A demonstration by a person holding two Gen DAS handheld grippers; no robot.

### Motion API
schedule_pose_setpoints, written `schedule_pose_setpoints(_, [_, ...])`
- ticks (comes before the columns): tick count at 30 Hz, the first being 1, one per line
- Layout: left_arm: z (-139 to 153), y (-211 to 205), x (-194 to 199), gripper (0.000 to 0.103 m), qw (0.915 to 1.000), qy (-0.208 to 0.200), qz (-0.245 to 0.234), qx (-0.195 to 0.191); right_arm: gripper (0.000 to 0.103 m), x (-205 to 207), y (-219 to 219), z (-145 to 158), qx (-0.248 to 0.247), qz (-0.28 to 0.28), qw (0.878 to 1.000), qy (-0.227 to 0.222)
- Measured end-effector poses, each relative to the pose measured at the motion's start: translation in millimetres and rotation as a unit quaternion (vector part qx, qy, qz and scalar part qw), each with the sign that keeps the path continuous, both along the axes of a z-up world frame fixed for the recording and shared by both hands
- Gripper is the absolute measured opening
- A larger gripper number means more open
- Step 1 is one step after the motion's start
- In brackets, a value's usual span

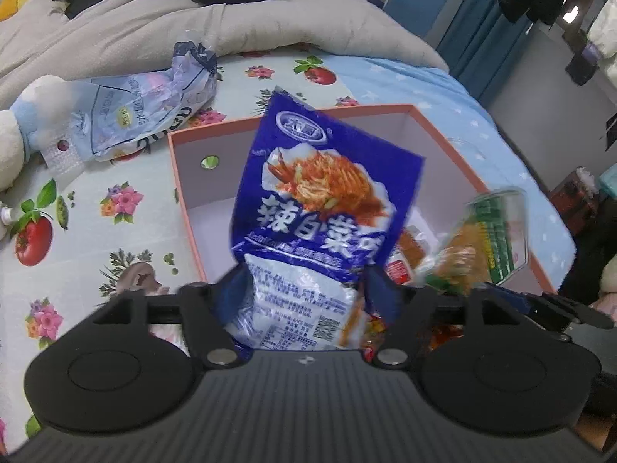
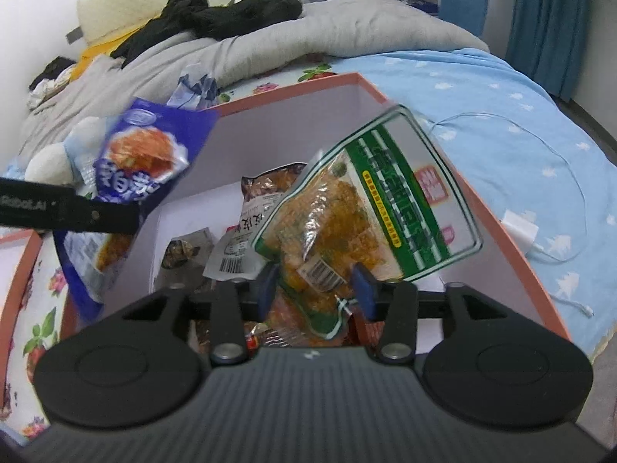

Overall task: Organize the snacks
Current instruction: 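Open both tools to drop the bags into the box, then withdraw both tools upward away from the filled box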

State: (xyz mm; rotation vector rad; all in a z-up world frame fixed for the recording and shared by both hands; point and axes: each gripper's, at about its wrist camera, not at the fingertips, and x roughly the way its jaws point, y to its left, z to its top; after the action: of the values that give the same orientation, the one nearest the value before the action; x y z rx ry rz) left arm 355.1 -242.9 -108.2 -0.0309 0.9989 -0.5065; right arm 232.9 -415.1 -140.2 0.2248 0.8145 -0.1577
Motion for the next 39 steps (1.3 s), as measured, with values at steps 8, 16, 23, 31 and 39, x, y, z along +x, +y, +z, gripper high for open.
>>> schedule_pose_setpoints(8, [21, 4, -29, 0.086, 0.9995, -0.028, -0.001, -0.012, 0.073, -19, -7, 14, 0.025, -0.027, 0.999, -0.029])
schedule_pose_setpoints(16, [68, 21, -62, 0.086, 0.9964, -0.079, 0.003, -0.031, 0.073, -46, -1, 61, 0.022, -0.019, 0.995, -0.093])
schedule_pose_setpoints(23, [103, 41, -109, 0.086, 0.9898, -0.133, 0.007, -0.050, 0.073, -75, 11, 95, 0.021, -0.010, 0.989, -0.143])
schedule_pose_setpoints(31, [126, 59, -160, 0.086, 0.9855, -0.156, 0.006, -0.067, 0.073, -110, 25, 119, 0.025, -0.005, 0.982, -0.186])
schedule_pose_setpoints(39, [130, 72, -198, 0.086, 0.9835, -0.174, 0.010, -0.050, 0.073, -137, 36, 126, 0.026, -0.001, 0.979, -0.201])
